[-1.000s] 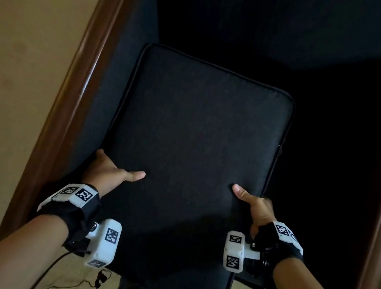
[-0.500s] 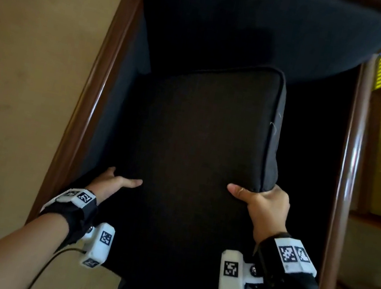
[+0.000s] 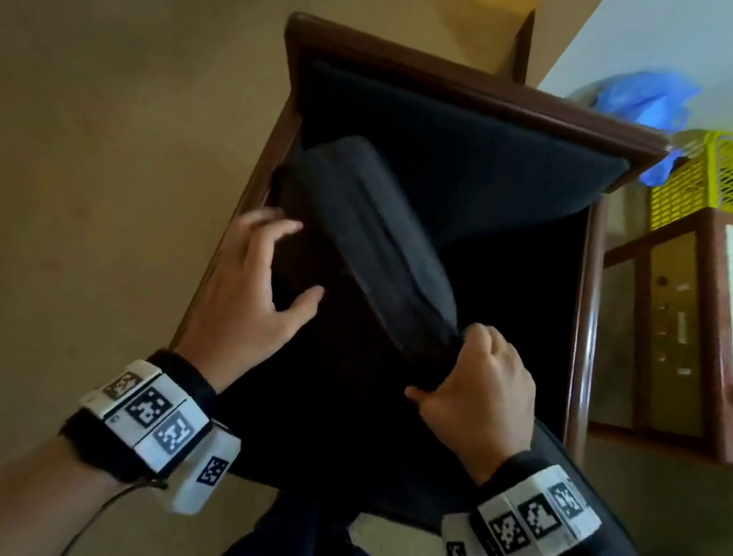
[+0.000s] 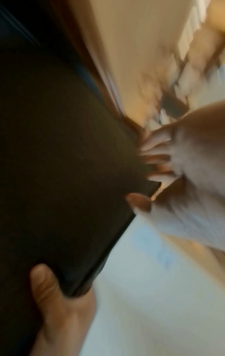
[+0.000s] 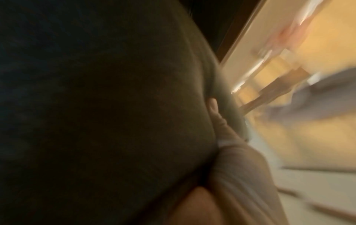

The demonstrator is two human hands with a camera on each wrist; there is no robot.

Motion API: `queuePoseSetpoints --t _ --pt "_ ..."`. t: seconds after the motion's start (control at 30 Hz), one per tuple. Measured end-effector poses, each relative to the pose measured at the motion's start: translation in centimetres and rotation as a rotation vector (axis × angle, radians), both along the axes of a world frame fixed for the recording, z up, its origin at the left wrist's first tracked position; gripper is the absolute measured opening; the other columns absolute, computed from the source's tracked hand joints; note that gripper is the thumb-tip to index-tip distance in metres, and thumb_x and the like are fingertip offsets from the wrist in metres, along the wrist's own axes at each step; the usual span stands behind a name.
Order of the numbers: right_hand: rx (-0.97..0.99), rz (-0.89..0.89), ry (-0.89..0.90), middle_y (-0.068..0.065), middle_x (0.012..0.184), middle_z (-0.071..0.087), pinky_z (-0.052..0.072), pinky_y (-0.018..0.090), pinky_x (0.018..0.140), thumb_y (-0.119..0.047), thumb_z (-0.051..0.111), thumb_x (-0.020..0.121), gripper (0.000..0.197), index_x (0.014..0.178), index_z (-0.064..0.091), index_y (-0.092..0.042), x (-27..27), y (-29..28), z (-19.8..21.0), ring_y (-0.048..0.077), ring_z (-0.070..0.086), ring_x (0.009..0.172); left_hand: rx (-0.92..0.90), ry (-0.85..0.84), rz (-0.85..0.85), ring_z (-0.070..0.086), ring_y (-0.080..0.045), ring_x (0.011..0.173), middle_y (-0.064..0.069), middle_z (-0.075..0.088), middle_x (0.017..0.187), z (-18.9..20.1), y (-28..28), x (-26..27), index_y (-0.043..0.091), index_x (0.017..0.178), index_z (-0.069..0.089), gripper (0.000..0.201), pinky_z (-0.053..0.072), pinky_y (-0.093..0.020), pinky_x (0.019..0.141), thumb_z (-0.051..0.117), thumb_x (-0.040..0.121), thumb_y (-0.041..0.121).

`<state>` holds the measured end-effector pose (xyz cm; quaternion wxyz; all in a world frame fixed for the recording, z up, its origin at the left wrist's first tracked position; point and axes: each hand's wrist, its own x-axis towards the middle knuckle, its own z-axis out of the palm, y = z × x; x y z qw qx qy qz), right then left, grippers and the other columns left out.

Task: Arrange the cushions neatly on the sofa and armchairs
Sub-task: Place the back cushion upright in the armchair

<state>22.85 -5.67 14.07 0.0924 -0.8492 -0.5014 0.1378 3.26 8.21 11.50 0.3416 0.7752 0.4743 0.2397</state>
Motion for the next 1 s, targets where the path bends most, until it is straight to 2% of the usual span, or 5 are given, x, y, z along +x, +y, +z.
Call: queuePoseSetpoints --t 0.1,0.23,0.47,0.77,1.0 --pt "0.012 0.172 -0.065 0.008 0.076 0.058 0.046 0.033 0.059 -0.029 0.094 0.03 0.067 0.077 0.052 -0.008 0.2 -1.6 -0.2 0.032 0.059 0.067 0.105 0.12 0.103 0.034 -0.032 0.11 -0.023 0.041 0.121 2.1 -1.9 -0.7 0.008 0.13 0.042 0.079 0.029 -0.038 0.093 0.065 0.061 0.038" --pt "-0.058 0.235 -0.06 0.009 0.086 0.057 0.048 0.038 0.063 -0.025 0.089 0.035 0.062 0.085 0.057 -0.007 0.3 -1.7 -2.2 0.034 0.059 0.078 0.217 0.54 -0.136 0.035 -0.049 0.13 -0.023 0.028 0.151 0.2 -4.2 -3.6 0.016 0.135 0.05 0.084 0.036 -0.061 0.093 0.078 0.058 0.037" --pt "0.011 0.162 -0.01 0.01 0.113 0.06 0.048 0.047 0.093 -0.042 0.09 0.042 0.094 0.124 0.059 -0.008 -2.2 -4.1 -3.8 0.032 0.057 0.102 0.09 0.648 -0.444 0.006 -0.037 0.15 0.001 0.003 0.167 -3.3 -2.1 -4.4 0.045 0.152 0.019 0.09 0.027 -0.064 0.104 0.042 0.072 0.079" --pt "-0.035 -0.493 0.049 -0.003 0.156 0.038 0.016 0.047 0.117 -0.053 0.045 0.098 0.054 0.144 0.046 -0.026 7.6 -11.3 -2.6 0.019 0.023 0.148 -0.248 0.374 -0.087 0.017 -0.022 0.147 0.011 0.036 0.153 -2.4 2.9 0.1 0.047 0.124 0.056 0.073 0.016 -0.053 0.118 0.047 0.058 0.078" --pt "-0.028 -1.19 0.655 0.02 0.138 0.05 0.044 0.051 0.1 -0.076 0.036 0.087 0.081 0.142 0.043 -0.016 10.2 -11.7 -2.5 0.043 0.051 0.122 -0.496 0.445 0.2 0.056 -0.033 0.096 -0.012 0.054 0.125 -2.6 6.1 0.2 0.024 0.113 0.052 0.046 0.045 -0.043 0.081 0.051 0.09 0.063"
